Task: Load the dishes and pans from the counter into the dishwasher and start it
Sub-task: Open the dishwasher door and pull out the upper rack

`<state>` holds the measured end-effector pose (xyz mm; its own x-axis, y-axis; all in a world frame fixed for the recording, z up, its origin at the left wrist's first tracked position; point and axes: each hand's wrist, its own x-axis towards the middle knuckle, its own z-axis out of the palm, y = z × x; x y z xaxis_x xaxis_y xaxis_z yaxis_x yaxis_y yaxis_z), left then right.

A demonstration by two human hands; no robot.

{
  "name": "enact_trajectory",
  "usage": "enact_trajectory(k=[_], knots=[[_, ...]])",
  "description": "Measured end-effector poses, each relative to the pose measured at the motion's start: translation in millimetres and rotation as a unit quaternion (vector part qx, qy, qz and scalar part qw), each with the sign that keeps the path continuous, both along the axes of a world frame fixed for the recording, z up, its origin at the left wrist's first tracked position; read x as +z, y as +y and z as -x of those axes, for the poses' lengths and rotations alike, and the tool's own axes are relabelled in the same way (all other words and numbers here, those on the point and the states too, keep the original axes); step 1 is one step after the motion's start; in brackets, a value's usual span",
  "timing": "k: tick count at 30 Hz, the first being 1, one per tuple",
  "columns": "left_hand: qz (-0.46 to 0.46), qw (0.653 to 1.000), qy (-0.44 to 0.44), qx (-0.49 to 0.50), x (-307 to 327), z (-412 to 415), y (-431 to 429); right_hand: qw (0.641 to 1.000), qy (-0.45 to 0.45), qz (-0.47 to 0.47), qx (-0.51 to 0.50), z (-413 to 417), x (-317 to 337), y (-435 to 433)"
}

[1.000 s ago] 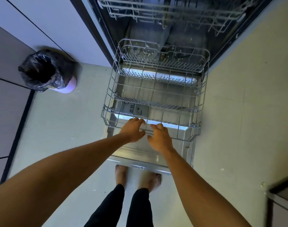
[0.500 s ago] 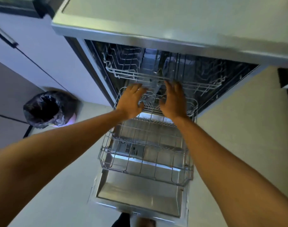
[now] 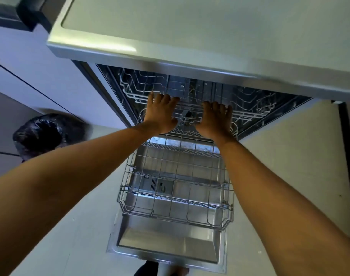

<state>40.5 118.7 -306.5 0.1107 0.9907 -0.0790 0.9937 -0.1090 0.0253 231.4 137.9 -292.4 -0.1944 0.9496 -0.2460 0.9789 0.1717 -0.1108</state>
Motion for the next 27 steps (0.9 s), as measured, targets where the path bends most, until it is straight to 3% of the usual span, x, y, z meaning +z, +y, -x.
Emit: enact_trajectory(k=[16, 27], knots=[[0.066, 0.996, -0.010, 0.061, 12, -17, -97, 0.998, -0.022, 0.049, 0.029, -16, 4, -93], [0.140, 0.987, -0.002, 0.079, 18, -26, -177, 0.992, 0.034, 0.110, 0.051, -36, 4, -173]])
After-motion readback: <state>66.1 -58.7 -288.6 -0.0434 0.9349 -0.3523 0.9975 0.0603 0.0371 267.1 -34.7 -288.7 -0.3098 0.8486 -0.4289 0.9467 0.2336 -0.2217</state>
